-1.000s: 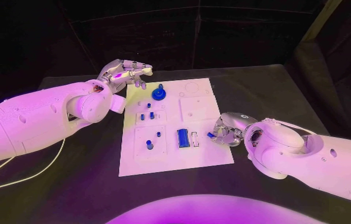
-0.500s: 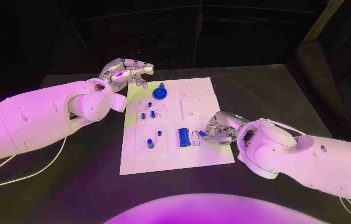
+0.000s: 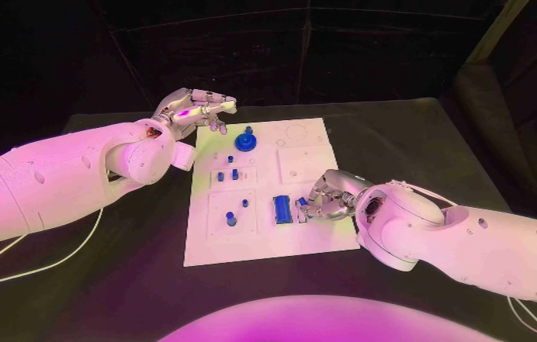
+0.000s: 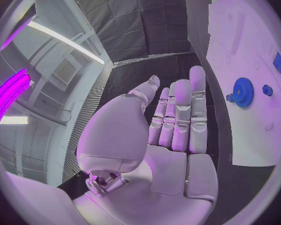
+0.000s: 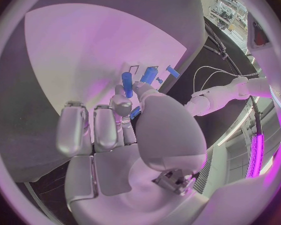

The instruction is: Assemble the parts on the task board

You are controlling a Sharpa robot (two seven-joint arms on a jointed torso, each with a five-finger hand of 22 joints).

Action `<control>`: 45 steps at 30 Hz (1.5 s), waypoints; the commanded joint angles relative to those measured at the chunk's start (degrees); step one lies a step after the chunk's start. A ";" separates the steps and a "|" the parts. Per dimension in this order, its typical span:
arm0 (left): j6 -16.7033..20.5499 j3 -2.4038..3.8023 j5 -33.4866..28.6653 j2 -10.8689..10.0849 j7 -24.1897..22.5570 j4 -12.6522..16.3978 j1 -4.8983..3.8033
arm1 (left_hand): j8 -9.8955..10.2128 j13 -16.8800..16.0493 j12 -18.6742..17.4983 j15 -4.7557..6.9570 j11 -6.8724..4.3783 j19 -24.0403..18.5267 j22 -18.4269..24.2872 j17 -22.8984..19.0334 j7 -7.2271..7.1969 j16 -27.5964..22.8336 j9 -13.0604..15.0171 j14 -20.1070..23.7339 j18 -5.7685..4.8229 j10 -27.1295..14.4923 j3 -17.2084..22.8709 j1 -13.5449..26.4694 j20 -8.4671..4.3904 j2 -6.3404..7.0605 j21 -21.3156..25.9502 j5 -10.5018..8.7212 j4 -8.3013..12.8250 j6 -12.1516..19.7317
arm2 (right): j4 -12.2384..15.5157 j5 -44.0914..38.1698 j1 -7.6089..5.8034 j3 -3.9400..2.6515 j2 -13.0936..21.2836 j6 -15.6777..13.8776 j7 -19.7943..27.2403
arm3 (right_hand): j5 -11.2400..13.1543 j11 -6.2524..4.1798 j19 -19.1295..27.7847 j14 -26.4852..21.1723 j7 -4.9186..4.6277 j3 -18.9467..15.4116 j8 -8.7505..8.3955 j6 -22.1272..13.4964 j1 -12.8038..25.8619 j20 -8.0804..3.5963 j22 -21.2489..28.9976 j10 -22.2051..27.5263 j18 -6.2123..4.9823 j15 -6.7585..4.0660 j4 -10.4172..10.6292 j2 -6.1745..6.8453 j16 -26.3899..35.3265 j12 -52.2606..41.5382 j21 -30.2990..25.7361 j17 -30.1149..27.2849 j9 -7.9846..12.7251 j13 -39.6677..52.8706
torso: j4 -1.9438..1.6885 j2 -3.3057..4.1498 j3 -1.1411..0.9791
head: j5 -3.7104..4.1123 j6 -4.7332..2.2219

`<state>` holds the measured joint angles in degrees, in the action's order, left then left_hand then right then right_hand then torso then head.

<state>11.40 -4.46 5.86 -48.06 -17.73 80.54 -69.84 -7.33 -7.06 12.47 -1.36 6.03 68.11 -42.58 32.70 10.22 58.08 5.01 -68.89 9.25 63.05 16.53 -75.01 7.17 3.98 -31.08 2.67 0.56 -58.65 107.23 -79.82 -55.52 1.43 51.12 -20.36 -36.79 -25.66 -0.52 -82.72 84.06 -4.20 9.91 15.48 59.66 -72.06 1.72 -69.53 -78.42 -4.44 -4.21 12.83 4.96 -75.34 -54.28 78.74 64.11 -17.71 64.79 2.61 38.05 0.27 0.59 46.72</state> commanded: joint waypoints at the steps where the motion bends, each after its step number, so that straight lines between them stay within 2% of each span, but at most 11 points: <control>1: -0.51 0.06 -0.18 0.03 -0.24 0.11 -0.10 | -0.23 -0.07 0.32 -0.03 0.05 0.27 0.06 -0.06 -0.09 -0.20 -0.10 0.37 1.19 -0.52 -0.12 -0.22 -0.03 -0.55 0.25 0.10 0.10 0.46 | -0.25 0.81 -0.07 -0.02 -0.48 0.98 0.13 | -0.39 0.03 -0.39 1.98 0.02 -0.69 -0.09 0.57 1.00 -0.15 -0.10 -0.53 0.40 -0.32 0.25 0.05 -0.36 -0.47 0.37 0.07 -0.18 0.16 | 0.03 0.00 0.03 | 0.03 0.07; 9: -0.53 0.06 -0.18 0.03 -0.23 0.14 -0.10 | -0.23 -0.07 0.32 -0.03 0.05 0.27 0.06 -0.06 -0.09 -0.20 -0.10 0.37 1.19 -0.52 -0.12 -0.22 -0.03 -0.55 0.25 0.10 0.10 0.46 | -0.81 0.84 -0.07 -0.02 -1.17 3.95 -0.73 | -0.58 -0.11 -0.40 1.98 0.21 -1.49 0.07 1.15 1.91 -0.23 -0.15 -0.68 0.40 -0.42 0.75 0.00 -0.39 -0.60 0.38 0.12 -0.44 0.32 | 0.00 -0.04 0.02 | -0.09 0.14; 20: -0.53 0.06 -0.18 0.01 -0.19 0.13 -0.10 | -0.23 -0.07 0.32 -0.03 0.05 0.27 0.06 -0.06 -0.09 -0.20 -0.10 0.37 1.19 -0.52 -0.12 -0.22 -0.03 -0.55 0.25 0.10 0.10 0.46 | -0.87 0.62 -0.07 -0.02 -1.53 4.16 -0.95 | -0.18 -0.23 -0.40 1.96 0.38 -2.91 0.22 1.70 3.30 -0.35 -0.18 -0.80 0.41 -0.53 1.60 0.05 -0.38 -0.56 0.38 0.10 -0.79 0.37 | 0.04 -0.03 0.00 | -0.15 0.11; 21: -0.53 0.06 -0.18 0.01 -0.19 0.13 -0.10 | -0.23 -0.07 0.32 -0.03 0.05 0.27 0.06 -0.06 -0.09 -0.20 -0.10 0.37 1.19 -0.52 -0.12 -0.22 -0.03 -0.55 0.25 0.10 0.10 0.46 | -0.88 0.55 -0.07 -0.02 -1.54 4.00 -0.93 | 0.31 -0.21 -0.40 1.96 0.38 -3.62 0.21 1.77 4.04 -0.36 -0.17 -0.85 0.41 -0.51 2.06 0.14 -0.37 -0.57 0.37 0.09 -0.86 0.39 | 0.04 -0.03 0.00 | -0.15 0.11; 24: -0.52 0.06 -0.18 0.00 -0.19 0.11 -0.10 | -0.23 -0.07 0.32 -0.03 0.05 0.27 0.06 -0.06 -0.09 -0.20 -0.10 0.37 1.19 -0.52 -0.12 -0.22 -0.03 -0.55 0.25 0.10 0.10 0.46 | -0.93 0.17 -0.07 -0.02 -1.55 3.38 -0.82 | 7.05 -0.23 -0.41 1.94 0.56 -6.50 0.07 1.82 6.39 -0.41 -0.20 -0.96 0.40 -0.60 3.43 -0.55 -0.33 -0.60 0.36 0.04 -1.19 0.54 | 0.05 0.00 0.00 | -0.16 0.05; 26: -0.52 0.06 -0.18 0.01 -0.19 0.10 -0.10 | -0.23 -0.07 0.32 -0.03 0.05 0.27 0.06 -0.06 -0.09 -0.20 -0.10 0.37 1.19 -0.52 -0.12 -0.22 -0.03 -0.55 0.25 0.10 0.10 0.46 | -0.95 0.03 -0.07 -0.02 -1.56 3.07 -0.73 | 9.86 -0.29 -0.41 1.94 0.57 -8.00 0.01 1.87 7.93 -0.41 -0.22 -0.98 0.41 -0.59 3.68 -1.23 -0.31 -0.65 0.35 0.04 -1.38 0.66 | 0.06 -0.01 0.00 | -0.17 0.05; 29: -0.53 0.06 -0.18 0.02 -0.19 0.10 -0.10 | -0.23 -0.07 0.32 -0.03 0.05 0.27 0.06 -0.06 -0.09 -0.20 -0.10 0.37 1.19 -0.52 -0.12 -0.22 -0.03 -0.55 0.25 0.10 0.10 0.46 | -0.88 -0.15 -0.07 -0.02 -1.52 2.69 -0.56 | 12.68 -0.33 -0.40 1.94 0.61 -9.96 -0.06 1.90 9.45 -0.43 -0.21 -1.00 0.41 -0.61 3.77 -2.06 -0.30 -0.73 0.32 0.03 -1.66 0.83 | 0.03 -0.01 0.01 | -0.15 0.06; 31: -0.53 0.06 -0.18 0.00 -0.19 0.10 -0.10 | -0.23 -0.07 0.32 -0.03 0.05 0.27 0.06 -0.06 -0.09 -0.20 -0.10 0.37 1.19 -0.52 -0.12 -0.22 -0.03 -0.55 0.25 0.10 0.10 0.46 | -0.78 -0.31 -0.07 -0.02 -1.46 2.35 -0.40 | 13.47 -0.34 -0.42 1.96 0.64 -10.94 -0.08 1.92 10.29 -0.44 -0.28 -1.02 0.42 -0.62 3.84 -2.49 -0.34 -0.79 0.35 0.10 -1.80 0.93 | 0.04 0.01 -0.01 | -0.17 0.09; 37: -0.52 0.06 -0.18 -0.03 -0.18 0.12 -0.10 | -0.32 -0.11 0.49 -0.04 0.09 0.34 0.13 -0.21 -0.05 -0.22 -0.11 0.43 1.18 -0.65 -0.27 -0.37 -0.04 -0.62 0.33 0.09 0.14 0.54 | -0.40 -1.21 -0.07 -0.02 -1.21 1.45 -0.06 | 13.88 -0.38 -0.44 1.99 0.69 -12.75 -0.07 2.01 11.91 -0.46 -0.35 -1.08 0.42 -0.65 3.90 -3.29 -0.40 -0.89 0.37 0.20 -2.09 1.09 | 0.07 -0.01 -0.02 | -0.21 0.10; 45: -0.59 0.06 -0.18 -0.01 -0.17 0.07 -0.10 | -0.32 -0.11 0.49 -0.04 0.09 0.34 0.13 -0.21 -0.05 -0.22 -0.11 0.43 1.18 -0.65 -0.27 -0.37 -0.04 -0.62 0.33 0.09 0.14 0.54 | 0.24 -2.47 -0.07 -0.03 -0.38 0.68 0.19 | 10.11 -0.40 -0.45 1.98 0.71 -14.22 -0.20 1.94 11.02 -0.49 -0.37 -1.07 0.42 -0.68 3.72 -4.79 -0.36 -0.87 0.35 0.14 -2.51 1.25 | -0.05 -0.05 -0.04 | -0.23 0.09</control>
<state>11.37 -4.46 5.86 -48.07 -17.67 80.55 -69.85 -7.33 -7.12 12.76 -1.36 6.24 68.10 -42.50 32.54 10.22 58.08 4.95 -68.89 9.25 62.85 16.54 -75.34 7.16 3.64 -31.08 2.67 0.56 -58.65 107.19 -80.90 -55.53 1.42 50.61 -18.39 -37.30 -15.23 -0.92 -82.92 83.95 -3.61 -4.00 15.47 61.31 -60.94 1.52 -69.81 -79.23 -4.44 -4.54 16.55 0.55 -75.54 -55.02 78.94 64.25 -20.18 65.98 2.68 38.00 0.24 0.35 46.81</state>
